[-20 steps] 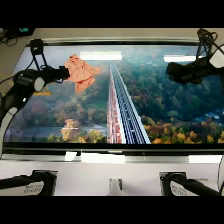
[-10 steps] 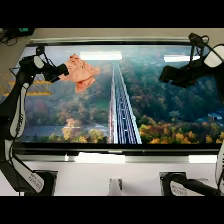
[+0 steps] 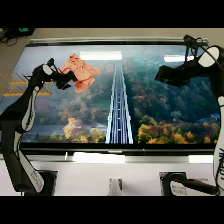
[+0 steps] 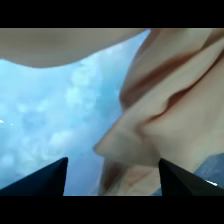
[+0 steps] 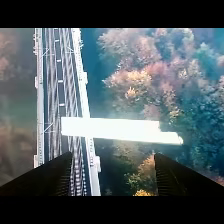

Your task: Fold the shirts.

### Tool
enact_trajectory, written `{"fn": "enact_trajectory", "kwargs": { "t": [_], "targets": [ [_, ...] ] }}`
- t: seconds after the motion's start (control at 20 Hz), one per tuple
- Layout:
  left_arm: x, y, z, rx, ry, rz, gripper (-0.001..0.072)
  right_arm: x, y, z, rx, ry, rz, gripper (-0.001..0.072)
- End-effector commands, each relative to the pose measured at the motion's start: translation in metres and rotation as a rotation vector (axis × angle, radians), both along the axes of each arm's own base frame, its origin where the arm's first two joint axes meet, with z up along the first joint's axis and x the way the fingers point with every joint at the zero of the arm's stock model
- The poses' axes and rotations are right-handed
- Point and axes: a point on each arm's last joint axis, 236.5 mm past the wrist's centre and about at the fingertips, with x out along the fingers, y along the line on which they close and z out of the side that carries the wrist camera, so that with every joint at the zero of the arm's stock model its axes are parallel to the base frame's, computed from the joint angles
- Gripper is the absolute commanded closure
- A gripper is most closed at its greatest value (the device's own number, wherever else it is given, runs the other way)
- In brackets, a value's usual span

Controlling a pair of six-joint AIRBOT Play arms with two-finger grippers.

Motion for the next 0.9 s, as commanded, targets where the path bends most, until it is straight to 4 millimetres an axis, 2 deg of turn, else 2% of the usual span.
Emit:
{"fn": "enact_trajectory", "kwargs": {
  "t": [0.0,0.05,0.1,0.15,0.2,0.3,0.35,0.45,0.55,0.6,0.7,0.75,0.8,0.85],
  "targets": [
    [0.016,-0.018,-0.009,-0.09,-0.041,0.046,0.0045,0.003,0.007,0.003,0.035,-0.011,0.003,0.0184],
    [0.018,-0.022,-0.01,-0.095,-0.048,0.047,0.0087,0.004,0.008,0.003,0.036,-0.015,0.002,0.0184],
    [0.019,-0.026,-0.01,-0.094,-0.055,0.044,0.0235,0.004,0.008,0.004,0.038,-0.018,0.001,0.0184],
    [0.02,-0.028,-0.01,-0.093,-0.063,0.042,0.0414,0.005,0.008,0.004,0.04,-0.02,0.001,0.0184],
    [0.022,-0.03,-0.007,-0.092,-0.074,0.041,0.0676,0.005,0.009,0.004,0.042,-0.019,0.001,0.0184],
    [0.024,-0.031,0.007,-0.1,-0.097,0.041,0.0669,0.003,0.009,0.003,0.042,-0.011,0.005,0.0182],
    [0.025,-0.031,0.023,-0.102,-0.121,0.036,0.067,0.003,0.008,0.003,0.033,-0.014,0.013,0.0181],
    [0.028,-0.035,0.085,-0.055,-0.257,-0.042,0.067,0.007,0.006,0.005,-0.006,-0.053,0.06,0.018],
    [0.011,-0.053,0.172,0.043,-0.437,-0.211,0.067,0.015,-0.002,0.015,-0.044,-0.11,0.053,0.0181],
    [-0.01,-0.071,0.216,0.086,-0.513,-0.313,0.067,0.019,-0.006,0.028,-0.062,-0.157,0.044,0.0181],
    [-0.073,-0.115,0.302,0.172,-0.655,-0.519,0.067,0.029,-0.021,0.079,-0.139,-0.329,0.03,0.018],
    [-0.103,-0.131,0.333,0.213,-0.703,-0.573,0.067,0.029,-0.034,0.113,-0.196,-0.428,0.007,0.0181],
    [-0.136,-0.147,0.362,0.249,-0.745,-0.617,0.067,0.022,-0.047,0.149,-0.256,-0.517,-0.018,0.0181],
    [-0.164,-0.16,0.382,0.265,-0.769,-0.64,0.067,0.009,-0.06,0.18,-0.303,-0.579,-0.049,0.0181]
  ]
}}
